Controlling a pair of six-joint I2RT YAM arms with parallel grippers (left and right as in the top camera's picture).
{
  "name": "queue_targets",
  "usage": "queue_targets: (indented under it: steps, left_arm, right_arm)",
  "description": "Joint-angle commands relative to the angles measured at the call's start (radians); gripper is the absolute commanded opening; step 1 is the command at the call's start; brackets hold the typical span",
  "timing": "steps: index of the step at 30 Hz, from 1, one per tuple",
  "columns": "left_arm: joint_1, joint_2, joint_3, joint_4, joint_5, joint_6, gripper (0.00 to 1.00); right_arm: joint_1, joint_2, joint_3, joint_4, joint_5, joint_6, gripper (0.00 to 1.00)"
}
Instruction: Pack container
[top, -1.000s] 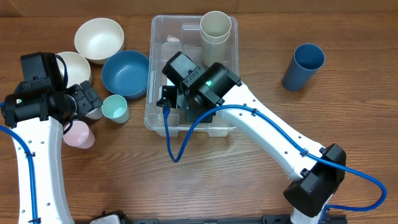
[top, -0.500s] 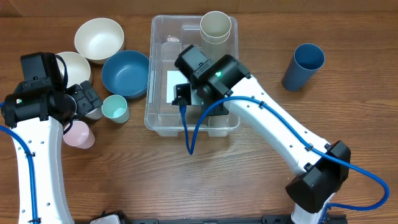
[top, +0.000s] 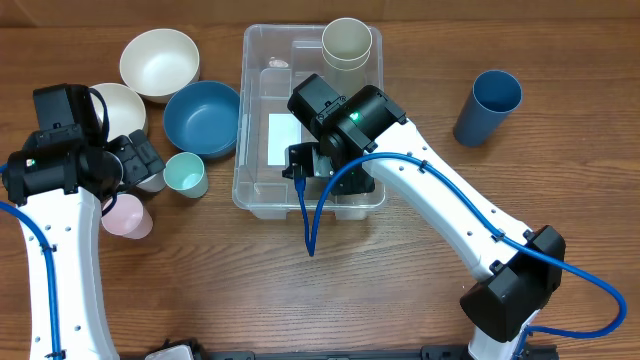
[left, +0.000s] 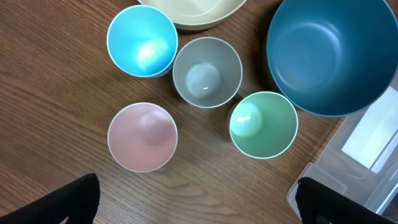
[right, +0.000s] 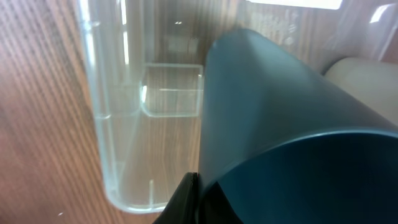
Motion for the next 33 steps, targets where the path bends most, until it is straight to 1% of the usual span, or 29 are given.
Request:
queue_targets:
  steps: [1,15,17,21,24,25,27,28,30,33]
  left_arm:
    - [0.004,0.002,0.022,0.001,0.009,-0.014,1.00]
    - [0.004,0.002,0.022,0.001,0.009,-0.014,1.00]
    - [0.004,0.002,0.022,0.001,0.009,-0.014,1.00]
    - [0.004,0.002,0.022,0.001,0.009,-0.014,1.00]
    - [0.004,0.002,0.022,0.001,0.009,-0.014,1.00]
    - [0.004,0.002,0.022,0.001,0.009,-0.014,1.00]
    - [0.004,0.002,0.022,0.001,0.009,-0.014,1.00]
    - [0.004,0.002,0.022,0.001,0.009,-0.014,1.00]
    - [0.004,0.002,0.022,0.001,0.009,-0.014,1.00]
    - [0.004,0.002,0.022,0.001,0.009,-0.014,1.00]
  right_arm:
    - [0.002,-0.034,0.031,-0.004,-0.025,-0.002,0.04]
    - [0.002,-0.024,0.029,-0.007,-0.058,0.000,0.05]
    - [0.002,-0.012,0.029,-0.007,-0.076,0.000,0.10]
    - [0.002,0.009,0.029,-0.008,-0.077,0.000,0.12]
    - [0.002,0.021,0.029,-0.007,-0.077,0.000,0.16]
    - [0.002,0.021,0.029,-0.006,-0.077,0.000,0.18]
    - [0.002,0.022,0.029,-0.005,-0.074,0.000,0.30]
    - [0.002,0.022,0.029,-0.003,-0.066,0.001,0.34]
    - [0.002,0.021,0.029,-0.003,-0.065,0.001,0.40]
    - [0.002,0.021,0.029,-0.003,-0.065,0.021,0.45]
